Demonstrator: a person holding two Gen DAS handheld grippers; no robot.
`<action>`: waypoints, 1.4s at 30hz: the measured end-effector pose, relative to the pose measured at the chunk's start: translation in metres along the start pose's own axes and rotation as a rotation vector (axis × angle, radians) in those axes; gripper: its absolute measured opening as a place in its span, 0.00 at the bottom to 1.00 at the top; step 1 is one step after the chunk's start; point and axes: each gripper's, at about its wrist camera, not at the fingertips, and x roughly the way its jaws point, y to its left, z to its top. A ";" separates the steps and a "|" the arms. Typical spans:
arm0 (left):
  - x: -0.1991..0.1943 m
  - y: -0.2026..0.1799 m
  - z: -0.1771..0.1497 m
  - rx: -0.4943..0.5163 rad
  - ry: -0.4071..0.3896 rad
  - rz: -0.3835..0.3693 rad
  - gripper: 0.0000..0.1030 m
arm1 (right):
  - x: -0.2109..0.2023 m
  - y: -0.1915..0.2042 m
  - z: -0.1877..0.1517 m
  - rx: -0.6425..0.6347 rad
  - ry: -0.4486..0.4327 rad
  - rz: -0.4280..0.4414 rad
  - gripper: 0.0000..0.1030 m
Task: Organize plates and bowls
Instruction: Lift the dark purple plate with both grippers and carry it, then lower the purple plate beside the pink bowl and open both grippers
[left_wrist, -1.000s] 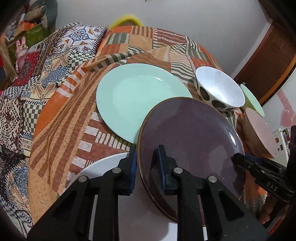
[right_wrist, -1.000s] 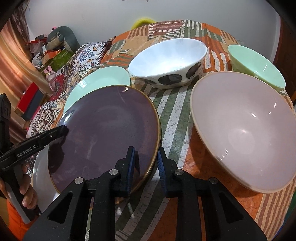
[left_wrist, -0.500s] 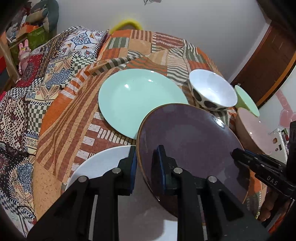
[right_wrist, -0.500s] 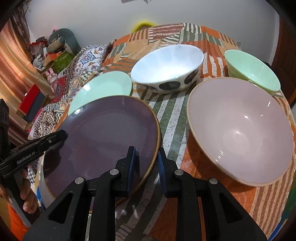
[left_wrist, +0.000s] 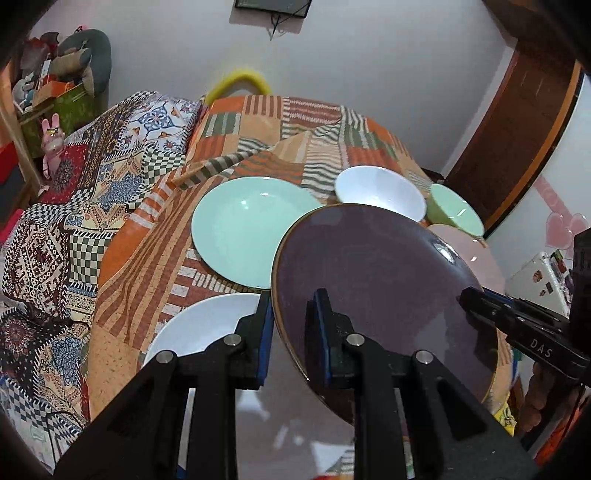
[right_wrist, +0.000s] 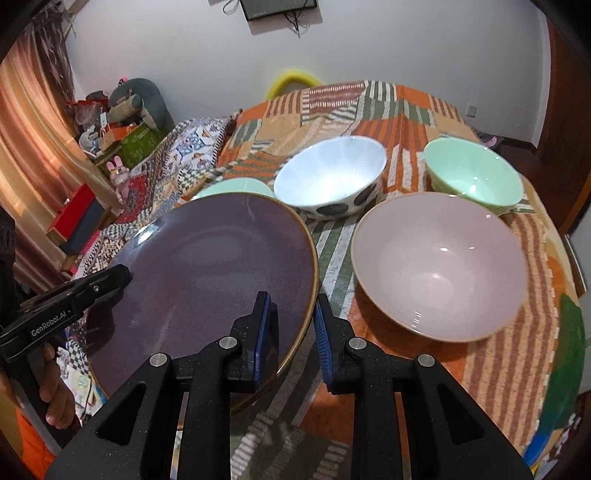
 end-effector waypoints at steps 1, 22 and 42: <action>-0.004 -0.003 -0.001 0.004 -0.003 -0.003 0.20 | -0.005 0.000 -0.001 0.000 -0.007 0.000 0.21; -0.031 -0.064 -0.043 0.084 0.060 -0.050 0.21 | -0.053 -0.033 -0.043 0.029 -0.026 -0.040 0.21; 0.018 -0.089 -0.065 0.167 0.225 -0.061 0.22 | -0.046 -0.062 -0.078 0.100 0.068 -0.089 0.21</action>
